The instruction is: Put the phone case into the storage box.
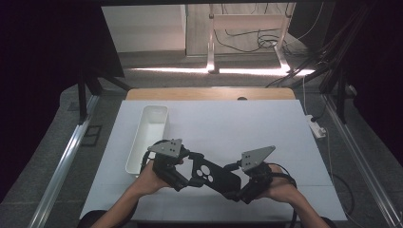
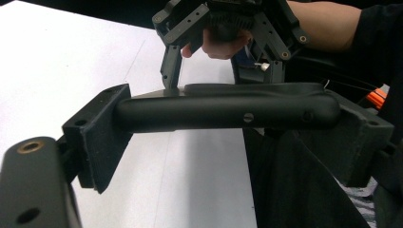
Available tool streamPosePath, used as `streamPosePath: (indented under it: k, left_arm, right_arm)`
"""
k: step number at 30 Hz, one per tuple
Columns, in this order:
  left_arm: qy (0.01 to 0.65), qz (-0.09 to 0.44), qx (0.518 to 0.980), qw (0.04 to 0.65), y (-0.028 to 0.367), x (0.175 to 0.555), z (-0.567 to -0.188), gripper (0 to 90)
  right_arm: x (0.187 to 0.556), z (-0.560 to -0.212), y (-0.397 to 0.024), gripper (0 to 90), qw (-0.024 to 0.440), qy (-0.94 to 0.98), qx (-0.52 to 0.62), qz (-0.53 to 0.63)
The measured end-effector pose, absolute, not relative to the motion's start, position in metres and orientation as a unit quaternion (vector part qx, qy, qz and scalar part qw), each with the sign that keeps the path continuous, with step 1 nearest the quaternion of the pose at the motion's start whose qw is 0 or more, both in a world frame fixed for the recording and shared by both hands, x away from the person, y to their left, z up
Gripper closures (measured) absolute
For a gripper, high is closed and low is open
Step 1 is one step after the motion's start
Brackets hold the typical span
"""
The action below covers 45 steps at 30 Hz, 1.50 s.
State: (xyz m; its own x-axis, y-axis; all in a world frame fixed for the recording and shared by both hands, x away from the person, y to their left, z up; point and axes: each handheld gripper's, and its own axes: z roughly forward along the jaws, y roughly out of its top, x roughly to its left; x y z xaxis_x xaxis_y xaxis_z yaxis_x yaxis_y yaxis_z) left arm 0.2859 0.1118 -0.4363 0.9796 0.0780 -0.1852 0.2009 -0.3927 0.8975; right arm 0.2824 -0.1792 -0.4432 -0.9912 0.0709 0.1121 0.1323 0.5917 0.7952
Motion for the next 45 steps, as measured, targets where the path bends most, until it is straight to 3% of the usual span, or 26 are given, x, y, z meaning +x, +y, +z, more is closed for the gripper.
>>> streamPosePath:
  k: [13,36,45]
  left_arm:
    - [0.122,-0.029,0.842,0.525,0.116,0.288,-0.430,15.1]
    - [0.253,0.026,0.841,0.478,0.118,0.296,-0.425,14.7]
    - [0.268,0.025,0.834,0.482,0.113,0.294,-0.421,14.7]
  right_arm:
    - [0.284,-0.448,-0.174,0.4,-0.001,-0.904,-0.089,-0.419]
    - [0.287,-0.454,-0.170,0.0,-0.102,-0.895,-0.173,-0.399]
    - [0.285,-0.453,-0.163,0.0,-0.112,-0.894,-0.196,-0.387]
